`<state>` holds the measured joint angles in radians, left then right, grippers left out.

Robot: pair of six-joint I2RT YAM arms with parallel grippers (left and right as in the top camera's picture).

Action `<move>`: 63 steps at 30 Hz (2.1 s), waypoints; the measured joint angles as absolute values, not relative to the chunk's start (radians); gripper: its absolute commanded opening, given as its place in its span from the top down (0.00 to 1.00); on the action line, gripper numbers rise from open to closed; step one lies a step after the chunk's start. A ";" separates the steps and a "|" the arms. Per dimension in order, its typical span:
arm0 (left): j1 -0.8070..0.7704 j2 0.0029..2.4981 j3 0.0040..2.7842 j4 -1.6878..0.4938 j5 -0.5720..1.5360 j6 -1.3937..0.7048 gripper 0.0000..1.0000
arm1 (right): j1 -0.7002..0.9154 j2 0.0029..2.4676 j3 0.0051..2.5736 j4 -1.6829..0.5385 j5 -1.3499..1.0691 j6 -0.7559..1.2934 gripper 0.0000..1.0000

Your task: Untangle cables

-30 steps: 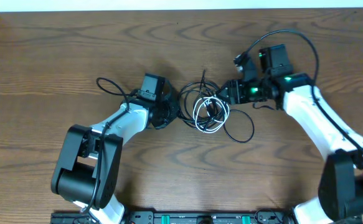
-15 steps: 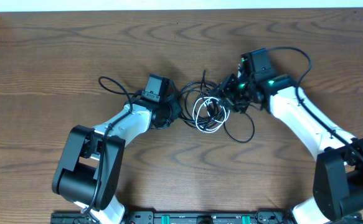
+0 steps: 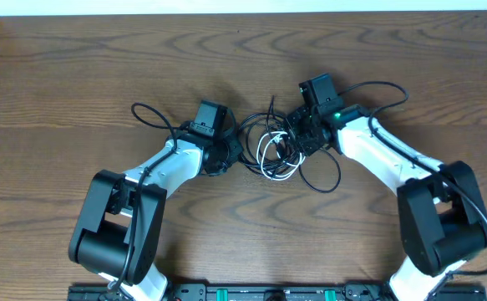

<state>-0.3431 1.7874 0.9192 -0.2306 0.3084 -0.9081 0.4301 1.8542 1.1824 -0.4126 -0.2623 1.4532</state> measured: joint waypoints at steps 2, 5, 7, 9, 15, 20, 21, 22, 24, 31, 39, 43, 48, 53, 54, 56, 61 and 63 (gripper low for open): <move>-0.343 1.787 0.920 -0.231 0.308 -0.908 0.92 | 0.434 1.877 1.182 -0.395 -0.256 1.463 0.63; -0.343 1.787 0.920 -0.232 0.308 -0.908 0.93 | 0.443 1.905 1.182 -0.350 -0.253 1.470 0.61; -0.343 1.787 0.920 -0.232 0.308 -0.908 0.92 | 0.448 1.911 1.182 -0.334 -0.253 1.474 0.59; -0.343 1.787 0.920 -0.232 0.308 -0.908 0.92 | 0.448 1.912 1.182 -0.319 -0.253 1.477 0.59; -0.343 1.787 0.920 -0.232 0.308 -0.908 0.92 | 0.448 1.912 1.182 -0.316 -0.237 1.477 0.58; -0.343 1.787 0.920 -0.232 0.308 -0.908 0.93 | 0.448 1.912 1.182 -0.318 -0.211 1.477 0.57; -0.343 1.787 0.920 -0.232 0.308 -0.908 0.92 | 0.448 1.912 1.182 -0.323 -0.206 1.478 0.57; -0.343 1.787 0.920 -0.232 0.308 -0.908 0.92 | 0.448 1.912 1.182 -0.326 -0.204 1.477 0.57; -0.343 1.787 0.920 -0.232 0.308 -0.908 0.92 | 0.448 1.916 1.182 -0.327 -0.201 1.477 0.95; -0.343 1.787 0.920 -0.232 0.308 -0.908 0.92 | 0.450 1.970 1.180 -0.258 -0.233 1.373 0.99; -0.343 1.787 0.920 -0.233 0.308 -0.908 0.92 | 0.445 1.857 1.180 -0.270 -0.387 1.018 0.99; -0.344 1.786 0.920 -0.234 0.300 -0.908 0.92 | 0.434 1.666 1.179 -0.395 -0.419 0.834 0.99; -0.344 1.785 0.921 -0.235 0.284 -0.908 0.91 | 0.406 1.394 1.179 -0.467 -0.443 0.611 0.99; -0.344 1.783 0.922 -0.232 0.270 -0.901 0.72 | 0.331 1.138 1.179 -0.529 -0.433 0.471 0.99; -0.344 1.782 0.923 -0.231 0.270 -0.898 0.68 | 0.316 1.102 1.179 -0.542 -0.419 0.455 0.99; -0.344 1.782 0.924 -0.230 0.266 -0.895 0.63 | 0.274 1.016 1.179 -0.595 -0.360 0.422 0.99; -0.344 1.778 0.928 -0.229 0.260 -0.891 0.42 | 0.239 0.947 1.181 -0.727 -0.238 0.388 0.64; -0.344 1.774 0.931 -0.228 0.257 -0.891 0.30 | 0.240 0.958 1.181 -0.775 -0.217 0.380 0.62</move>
<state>-0.3443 1.7744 0.9310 -0.2279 0.2573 -0.8913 0.2398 0.9581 1.1809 -0.7746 -0.2173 0.3798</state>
